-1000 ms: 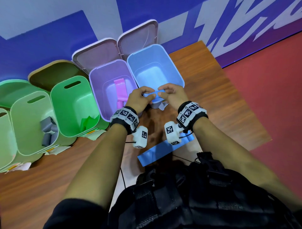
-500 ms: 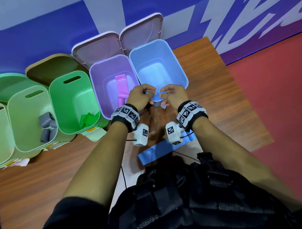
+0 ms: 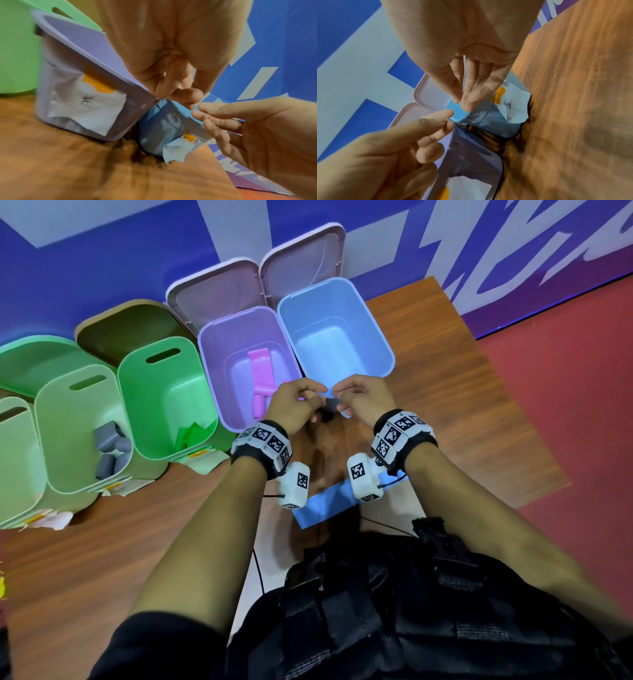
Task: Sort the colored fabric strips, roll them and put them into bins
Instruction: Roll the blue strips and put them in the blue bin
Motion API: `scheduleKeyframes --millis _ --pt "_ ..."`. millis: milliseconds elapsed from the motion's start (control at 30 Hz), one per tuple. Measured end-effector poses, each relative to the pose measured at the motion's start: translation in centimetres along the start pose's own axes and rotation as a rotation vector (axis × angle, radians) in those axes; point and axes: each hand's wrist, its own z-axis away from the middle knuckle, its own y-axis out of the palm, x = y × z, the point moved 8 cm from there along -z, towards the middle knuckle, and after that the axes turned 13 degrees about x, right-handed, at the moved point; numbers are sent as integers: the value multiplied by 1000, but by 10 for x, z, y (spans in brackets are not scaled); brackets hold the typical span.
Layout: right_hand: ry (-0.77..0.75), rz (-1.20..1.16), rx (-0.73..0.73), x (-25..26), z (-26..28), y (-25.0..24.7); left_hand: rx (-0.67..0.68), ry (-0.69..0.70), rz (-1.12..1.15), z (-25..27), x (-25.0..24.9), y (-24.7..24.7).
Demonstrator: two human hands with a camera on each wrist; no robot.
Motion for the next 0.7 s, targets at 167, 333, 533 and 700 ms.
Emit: scheduleKeyframes --millis 167,333,533,700 --pt "18 -24 18 -17 19 18 0 -22 29 30 24 5" --pt "75 17 106 -57 38 58 22 -88 29 60 71 13" --pt "176 92 170 -99 58 91 91 -205 27 94 127 25" --pt "231 148 199 -128 67 117 155 -249 -12 105 170 30"
